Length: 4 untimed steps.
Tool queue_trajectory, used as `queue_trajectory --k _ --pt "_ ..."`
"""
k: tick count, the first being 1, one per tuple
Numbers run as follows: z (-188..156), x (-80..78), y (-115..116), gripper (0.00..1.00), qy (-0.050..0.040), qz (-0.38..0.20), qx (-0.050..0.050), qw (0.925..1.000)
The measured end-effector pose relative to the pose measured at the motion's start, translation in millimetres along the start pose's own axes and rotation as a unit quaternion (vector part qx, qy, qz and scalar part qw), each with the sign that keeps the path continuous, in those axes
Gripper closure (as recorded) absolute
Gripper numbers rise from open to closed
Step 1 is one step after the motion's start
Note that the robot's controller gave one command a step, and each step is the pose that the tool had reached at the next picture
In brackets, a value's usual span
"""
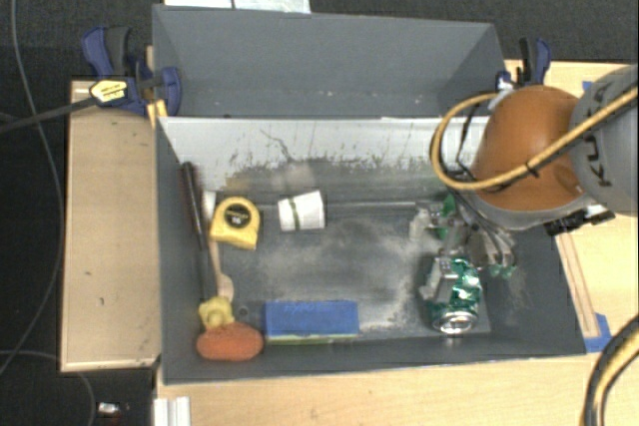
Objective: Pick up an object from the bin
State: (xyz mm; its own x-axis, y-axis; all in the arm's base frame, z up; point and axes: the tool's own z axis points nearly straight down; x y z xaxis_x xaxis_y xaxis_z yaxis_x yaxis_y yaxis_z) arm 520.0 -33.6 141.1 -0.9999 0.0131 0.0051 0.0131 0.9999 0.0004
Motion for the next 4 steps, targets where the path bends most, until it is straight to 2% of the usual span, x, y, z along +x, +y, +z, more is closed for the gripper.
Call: queue_trajectory --k 1,2,3,4 --pt "-3.8 -1.9 0.1 0.0 -0.0039 -0.001 0.0 1.0" --pt "2.4 -6.1 -70.6 0.0 -0.006 0.031 0.0 0.9995" --pt "7.1 20.6 -69.6 0.0 -0.0049 -0.074 0.0 0.9973" --pt "66.0 19.3 -111.6 0.0 -0.0066 -0.204 0.002 0.979"
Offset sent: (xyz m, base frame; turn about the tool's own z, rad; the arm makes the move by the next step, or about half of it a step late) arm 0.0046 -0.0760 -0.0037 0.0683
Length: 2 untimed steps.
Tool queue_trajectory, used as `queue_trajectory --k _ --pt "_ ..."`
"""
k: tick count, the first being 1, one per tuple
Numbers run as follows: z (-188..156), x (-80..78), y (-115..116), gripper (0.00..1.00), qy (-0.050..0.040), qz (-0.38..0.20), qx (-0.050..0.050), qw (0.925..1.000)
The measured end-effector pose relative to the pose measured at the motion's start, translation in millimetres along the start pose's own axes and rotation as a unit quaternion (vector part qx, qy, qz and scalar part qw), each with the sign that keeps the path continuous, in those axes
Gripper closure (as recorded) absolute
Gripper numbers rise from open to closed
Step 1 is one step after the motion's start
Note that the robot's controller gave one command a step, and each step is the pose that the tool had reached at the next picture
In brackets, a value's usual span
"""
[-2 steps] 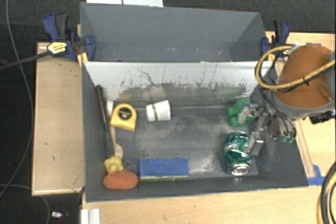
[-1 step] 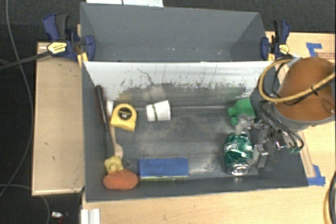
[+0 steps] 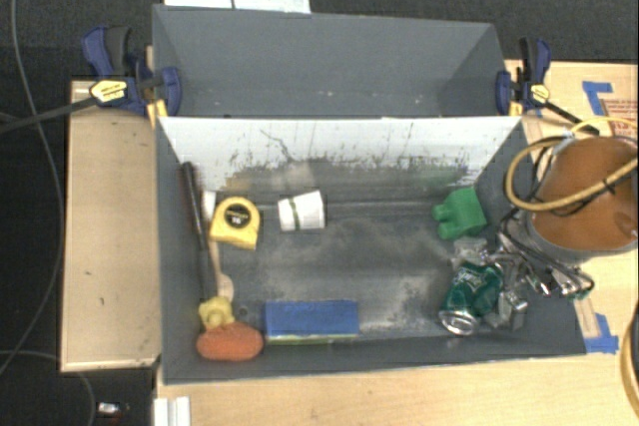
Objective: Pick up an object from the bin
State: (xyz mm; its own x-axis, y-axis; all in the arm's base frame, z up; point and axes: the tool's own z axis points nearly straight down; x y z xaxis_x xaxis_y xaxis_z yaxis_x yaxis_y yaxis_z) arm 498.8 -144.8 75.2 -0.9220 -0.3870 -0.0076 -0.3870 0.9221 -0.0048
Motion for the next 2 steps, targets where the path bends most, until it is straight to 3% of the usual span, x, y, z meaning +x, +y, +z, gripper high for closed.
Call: queue_trajectory --k 1,2 --pt "-24.2 -4.1 39.7 1.0 -0.0077 -0.062 0.001 0.998" --pt "-24.3 -4.4 39.6 1.0 -0.0081 -0.063 0.001 0.998"
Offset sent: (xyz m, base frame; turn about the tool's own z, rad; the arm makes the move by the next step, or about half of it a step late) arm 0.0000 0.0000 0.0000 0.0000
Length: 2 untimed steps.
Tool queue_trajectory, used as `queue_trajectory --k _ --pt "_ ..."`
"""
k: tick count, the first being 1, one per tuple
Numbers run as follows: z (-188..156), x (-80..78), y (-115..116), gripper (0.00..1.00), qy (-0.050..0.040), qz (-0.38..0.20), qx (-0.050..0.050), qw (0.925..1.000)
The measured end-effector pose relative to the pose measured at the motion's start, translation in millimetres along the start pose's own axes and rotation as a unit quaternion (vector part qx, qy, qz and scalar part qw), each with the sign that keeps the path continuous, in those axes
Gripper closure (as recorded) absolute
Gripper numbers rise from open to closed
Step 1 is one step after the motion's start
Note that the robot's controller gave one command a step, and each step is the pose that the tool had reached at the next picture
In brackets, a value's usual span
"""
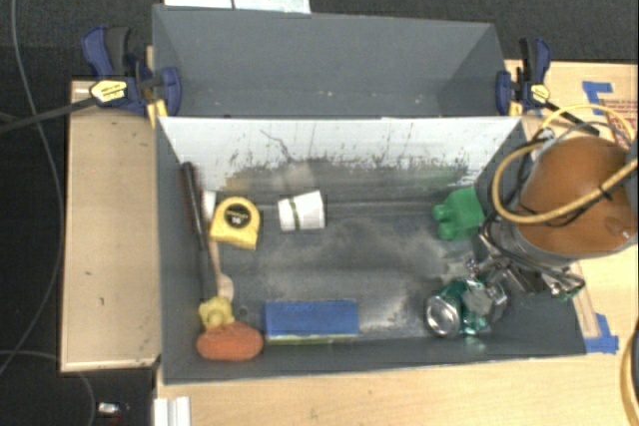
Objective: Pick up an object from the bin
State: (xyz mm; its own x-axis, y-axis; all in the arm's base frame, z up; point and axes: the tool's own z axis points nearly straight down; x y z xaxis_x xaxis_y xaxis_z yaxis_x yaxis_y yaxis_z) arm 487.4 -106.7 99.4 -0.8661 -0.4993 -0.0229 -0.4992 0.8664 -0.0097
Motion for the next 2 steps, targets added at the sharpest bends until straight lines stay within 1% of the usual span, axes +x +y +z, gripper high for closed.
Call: queue_trajectory --k 1,2 --pt "-40.7 -2.4 -9.7 1.0 -0.0005 0.006 0.0 1.0" --pt "-121.0 -0.4 -9.0 1.0 0.0016 0.004 -0.003 1.0"
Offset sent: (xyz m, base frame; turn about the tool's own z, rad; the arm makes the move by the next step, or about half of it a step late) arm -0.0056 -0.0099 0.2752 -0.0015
